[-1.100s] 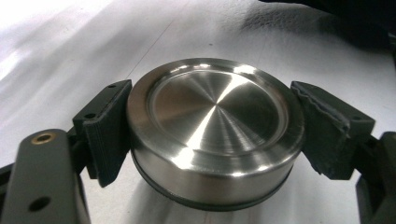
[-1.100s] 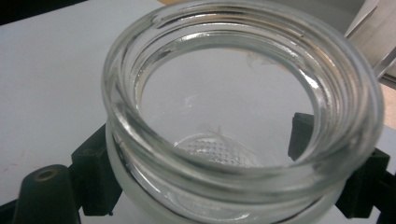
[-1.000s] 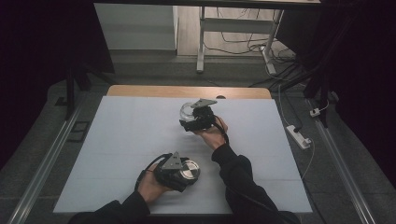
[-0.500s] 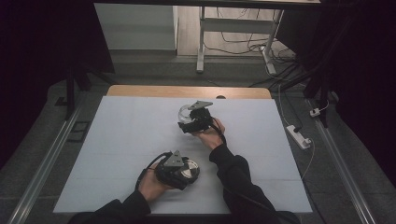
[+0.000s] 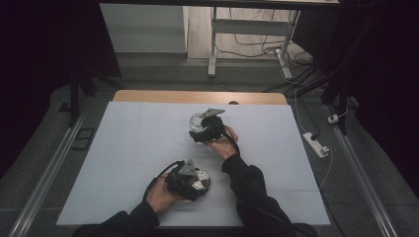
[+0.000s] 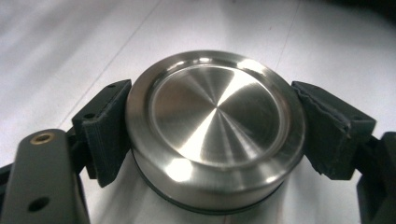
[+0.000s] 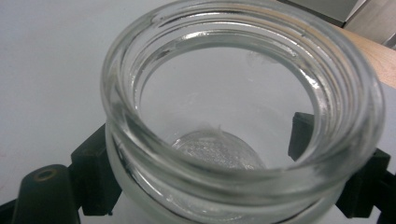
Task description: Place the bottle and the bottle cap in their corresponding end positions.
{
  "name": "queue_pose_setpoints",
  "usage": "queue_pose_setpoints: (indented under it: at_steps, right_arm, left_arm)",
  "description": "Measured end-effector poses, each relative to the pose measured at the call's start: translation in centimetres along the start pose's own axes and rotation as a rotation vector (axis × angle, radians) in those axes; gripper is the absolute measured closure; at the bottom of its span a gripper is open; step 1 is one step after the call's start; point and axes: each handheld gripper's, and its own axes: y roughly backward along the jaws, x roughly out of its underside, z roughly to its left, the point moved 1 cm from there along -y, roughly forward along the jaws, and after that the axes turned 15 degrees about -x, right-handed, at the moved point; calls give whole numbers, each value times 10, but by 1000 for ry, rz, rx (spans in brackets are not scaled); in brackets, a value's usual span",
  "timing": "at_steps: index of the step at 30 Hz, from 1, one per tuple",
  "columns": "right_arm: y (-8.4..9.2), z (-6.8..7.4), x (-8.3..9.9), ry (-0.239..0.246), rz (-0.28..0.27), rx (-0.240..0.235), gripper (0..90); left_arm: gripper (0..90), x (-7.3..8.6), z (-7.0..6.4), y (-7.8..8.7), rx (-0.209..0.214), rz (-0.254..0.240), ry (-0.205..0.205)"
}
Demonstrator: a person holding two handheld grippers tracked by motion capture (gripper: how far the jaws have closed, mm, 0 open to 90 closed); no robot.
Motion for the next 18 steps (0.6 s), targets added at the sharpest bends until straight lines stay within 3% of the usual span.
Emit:
queue_pose_setpoints:
  at_steps: [2,12,18]
  right_arm:
    - [0,1,0,-1,3,5,145]
    - [0,2,3,-8,-19,13,136]
    - [1,2,3,-22,-23,-13,87]
  left_arm:
    - [185,0,-1,-1,-9,14,-17]
    - [179,0,-1,-1,-11,17,-15]
    - [153,0,0,-1,0,18,11]
